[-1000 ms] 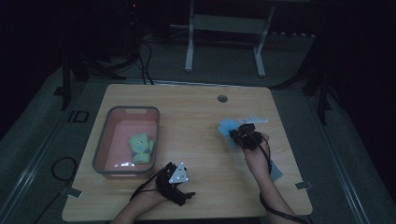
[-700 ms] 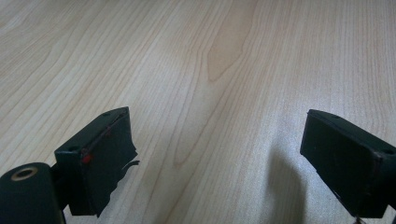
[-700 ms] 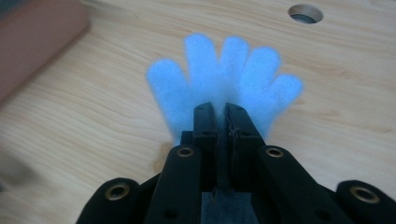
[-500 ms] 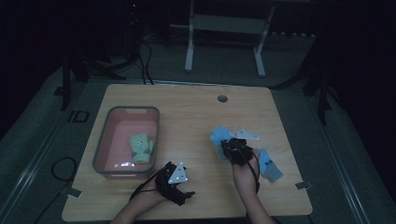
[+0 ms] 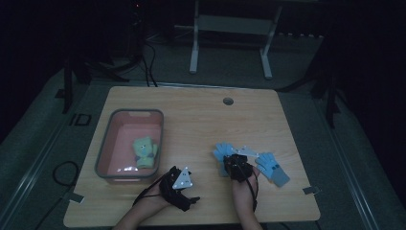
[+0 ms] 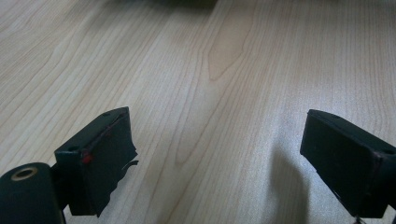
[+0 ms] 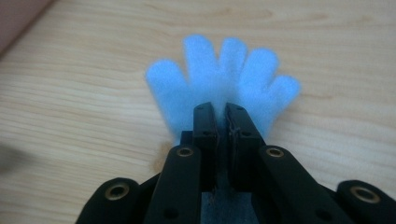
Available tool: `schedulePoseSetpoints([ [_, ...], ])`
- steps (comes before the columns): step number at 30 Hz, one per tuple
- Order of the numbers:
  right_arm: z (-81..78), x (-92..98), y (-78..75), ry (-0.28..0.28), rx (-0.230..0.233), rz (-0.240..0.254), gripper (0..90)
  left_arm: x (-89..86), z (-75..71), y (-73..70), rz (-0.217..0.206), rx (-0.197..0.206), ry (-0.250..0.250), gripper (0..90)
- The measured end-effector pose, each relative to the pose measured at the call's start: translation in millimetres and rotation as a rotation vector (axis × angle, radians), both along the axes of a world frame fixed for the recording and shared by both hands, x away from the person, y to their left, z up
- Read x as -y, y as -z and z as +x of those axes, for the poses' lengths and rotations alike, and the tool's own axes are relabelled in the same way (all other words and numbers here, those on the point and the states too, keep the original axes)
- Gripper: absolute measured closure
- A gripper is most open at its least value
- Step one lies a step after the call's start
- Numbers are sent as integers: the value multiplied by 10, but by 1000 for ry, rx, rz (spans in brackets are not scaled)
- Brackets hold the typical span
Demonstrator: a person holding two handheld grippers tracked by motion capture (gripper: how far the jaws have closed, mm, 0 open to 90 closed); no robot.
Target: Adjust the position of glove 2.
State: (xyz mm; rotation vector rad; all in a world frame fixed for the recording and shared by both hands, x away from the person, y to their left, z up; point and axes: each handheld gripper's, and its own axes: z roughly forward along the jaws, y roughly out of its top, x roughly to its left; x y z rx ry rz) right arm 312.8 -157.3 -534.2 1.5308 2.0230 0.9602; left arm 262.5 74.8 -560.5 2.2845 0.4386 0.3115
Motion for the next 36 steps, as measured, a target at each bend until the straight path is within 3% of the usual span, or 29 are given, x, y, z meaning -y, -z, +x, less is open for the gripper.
schedulePoseSetpoints([
  [7, 68, 15, 199, 21, -42, 21, 770, 1, -4, 7, 6, -2, 4, 98],
  [13, 70, -16, 165, -6, -29, 5, 645, 4, -8, 16, 9, -4, 6, 98],
  [18, 91, 1, 57, -82, -31, -10, 589, -4, -1, 8, -12, -10, 6, 98],
  [24, 133, 98, -74, -182, -3, -95, 555, 1, 3, 14, -11, -8, 2, 98],
  [29, 156, 261, -136, -246, 20, -134, 528, -5, 7, 10, -15, -11, 2, 98],
  [33, 142, 449, -172, -312, 32, -120, 535, -6, 4, 8, -16, -13, 6, 98],
  [36, 137, 607, -185, -332, 32, -123, 538, 0, 3, 13, -11, -13, 7, 98],
])
